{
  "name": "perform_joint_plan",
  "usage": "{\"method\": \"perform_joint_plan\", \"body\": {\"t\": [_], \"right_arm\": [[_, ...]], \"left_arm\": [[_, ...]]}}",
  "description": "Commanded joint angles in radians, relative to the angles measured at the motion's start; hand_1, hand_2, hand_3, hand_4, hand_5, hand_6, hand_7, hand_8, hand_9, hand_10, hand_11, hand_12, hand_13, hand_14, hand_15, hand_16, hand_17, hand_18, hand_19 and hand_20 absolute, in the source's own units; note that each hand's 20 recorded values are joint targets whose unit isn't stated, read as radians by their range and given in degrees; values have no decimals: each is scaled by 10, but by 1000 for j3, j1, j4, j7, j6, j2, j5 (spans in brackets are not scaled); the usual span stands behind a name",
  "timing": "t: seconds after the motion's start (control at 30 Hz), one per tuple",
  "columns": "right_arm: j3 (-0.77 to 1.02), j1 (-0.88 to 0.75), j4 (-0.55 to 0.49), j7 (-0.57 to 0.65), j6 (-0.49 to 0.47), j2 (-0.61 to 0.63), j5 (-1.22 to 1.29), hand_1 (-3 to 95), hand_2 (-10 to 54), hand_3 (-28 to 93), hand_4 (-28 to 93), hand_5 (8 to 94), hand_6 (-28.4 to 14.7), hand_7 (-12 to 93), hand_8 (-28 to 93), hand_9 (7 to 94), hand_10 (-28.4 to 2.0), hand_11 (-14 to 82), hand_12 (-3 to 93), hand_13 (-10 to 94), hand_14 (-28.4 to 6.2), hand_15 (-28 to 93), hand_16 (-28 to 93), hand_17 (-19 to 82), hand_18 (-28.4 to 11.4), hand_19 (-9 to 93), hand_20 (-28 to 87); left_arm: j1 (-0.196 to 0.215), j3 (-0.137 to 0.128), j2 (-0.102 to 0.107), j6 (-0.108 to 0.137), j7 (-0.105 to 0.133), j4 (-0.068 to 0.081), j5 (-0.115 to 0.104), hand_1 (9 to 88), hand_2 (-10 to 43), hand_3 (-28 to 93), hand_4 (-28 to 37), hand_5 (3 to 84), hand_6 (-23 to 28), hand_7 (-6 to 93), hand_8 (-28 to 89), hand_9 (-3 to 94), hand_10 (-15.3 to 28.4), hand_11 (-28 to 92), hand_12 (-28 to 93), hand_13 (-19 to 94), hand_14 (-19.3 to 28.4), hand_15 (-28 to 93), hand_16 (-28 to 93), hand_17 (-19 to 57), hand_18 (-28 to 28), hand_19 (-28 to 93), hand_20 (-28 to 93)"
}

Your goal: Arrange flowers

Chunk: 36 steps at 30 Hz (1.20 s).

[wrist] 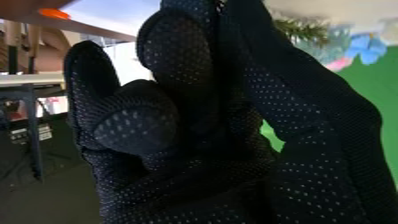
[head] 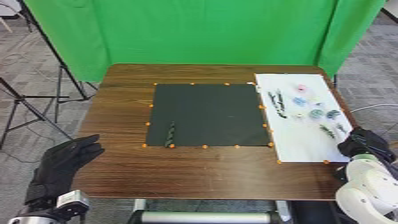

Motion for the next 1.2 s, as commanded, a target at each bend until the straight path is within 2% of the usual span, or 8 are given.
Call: {"method": "perform_joint_plan", "body": {"t": [0.03,0.2,0.4,0.53,0.77,0.87,1.07,1.2], "right_arm": [[0,20,-25,-14,56,16,-38,535,-91,755,-283,839,-39,281,168,859,-122,464,289,845,-66,699,259,439,-215,932,-18],[-17,42,-63,-31,79,35,-35,534,-93,761,-283,843,-42,277,172,864,-121,463,290,845,-67,701,261,440,-213,932,-15],[-88,120,-127,-70,76,48,-24,536,-94,763,-283,848,-43,271,180,867,-121,462,291,848,-68,702,263,440,-214,932,-8],[-219,248,-145,-90,54,23,-19,537,-95,765,-283,851,-43,265,184,869,-122,460,292,848,-69,704,264,440,-215,932,-5],[-482,468,-110,-113,7,-66,-19,539,-95,767,-281,858,-45,258,190,874,-125,460,290,852,-70,706,263,439,-220,932,3],[-577,537,-74,-122,-16,-126,-31,540,-95,767,-280,860,-45,254,194,874,-125,461,288,854,-69,706,263,439,-221,932,7],[-715,617,5,-133,-77,-258,-61,538,-95,768,-276,862,-44,251,199,878,-127,463,284,855,-69,708,264,439,-222,932,12],[-778,641,55,-140,-131,-337,-79,538,-95,768,-274,864,-43,250,202,879,-128,466,280,857,-69,709,264,439,-223,932,15]], "left_arm": [[17,3,0,5,11,-4,-6,272,65,797,-202,513,161,177,-95,419,234,426,104,284,279,623,-131,-93,209,579,171],[35,2,19,18,38,-4,-23,273,65,797,-202,513,160,177,-95,420,234,425,104,284,279,623,-131,-93,208,579,171],[37,-18,28,19,41,-4,-27,273,65,796,-201,513,160,178,-94,420,234,426,104,284,279,624,-131,-93,208,580,171],[41,-28,29,19,40,-7,-26,272,65,797,-201,512,160,178,-94,420,234,426,105,284,279,623,-131,-93,208,580,170],[18,-26,26,1,8,-2,-10,272,65,797,-201,513,160,177,-95,420,234,426,105,284,280,624,-131,-93,208,580,170],[27,-27,28,5,9,-6,-12,272,65,797,-201,512,160,177,-95,420,234,426,105,284,280,623,-131,-93,209,580,170],[12,-26,19,-8,-13,-2,-3,272,65,798,-200,513,160,177,-95,420,234,427,105,284,280,624,-131,-94,209,581,170],[-16,-20,14,-22,-36,3,8,272,65,799,-201,512,160,178,-95,420,234,426,104,285,280,624,-131,-94,209,581,170]]}}
